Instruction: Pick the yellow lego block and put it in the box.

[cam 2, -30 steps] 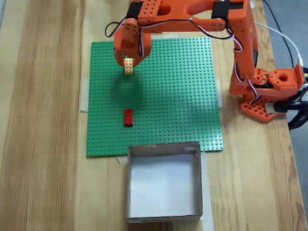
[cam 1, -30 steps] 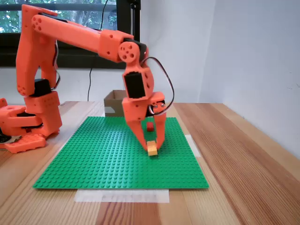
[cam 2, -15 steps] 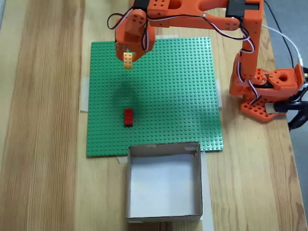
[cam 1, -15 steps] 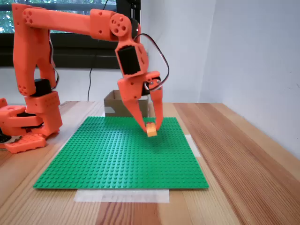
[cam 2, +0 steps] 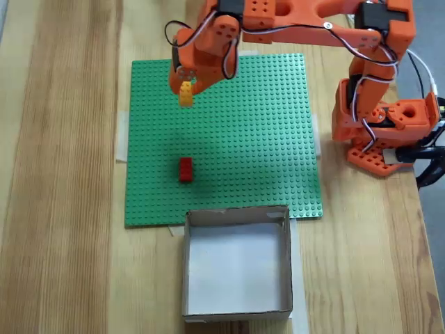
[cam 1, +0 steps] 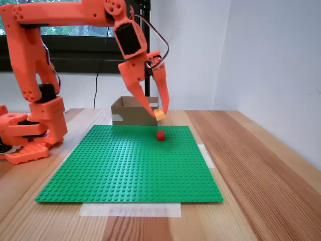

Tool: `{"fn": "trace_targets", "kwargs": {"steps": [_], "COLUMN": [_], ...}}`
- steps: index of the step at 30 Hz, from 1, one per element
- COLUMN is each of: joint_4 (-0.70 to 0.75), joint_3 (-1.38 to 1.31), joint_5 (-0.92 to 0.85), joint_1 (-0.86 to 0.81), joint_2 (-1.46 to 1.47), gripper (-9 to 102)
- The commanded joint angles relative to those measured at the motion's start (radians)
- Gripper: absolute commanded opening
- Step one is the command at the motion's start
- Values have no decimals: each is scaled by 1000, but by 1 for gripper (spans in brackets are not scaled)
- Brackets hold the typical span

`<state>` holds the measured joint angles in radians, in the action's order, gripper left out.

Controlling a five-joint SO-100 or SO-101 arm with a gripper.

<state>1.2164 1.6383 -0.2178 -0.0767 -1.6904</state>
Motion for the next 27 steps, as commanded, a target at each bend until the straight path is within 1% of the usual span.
{"fn": "trace_targets", "kwargs": {"steps": [1, 17, 27], "joint_4": [3, 31, 61], "joint_3": [11, 64, 63], "joint_5": [2, 15, 41], "joint_1": [51, 362, 627], "joint_2": [-86, -264, -288], "gripper": [-1, -1, -1]}}
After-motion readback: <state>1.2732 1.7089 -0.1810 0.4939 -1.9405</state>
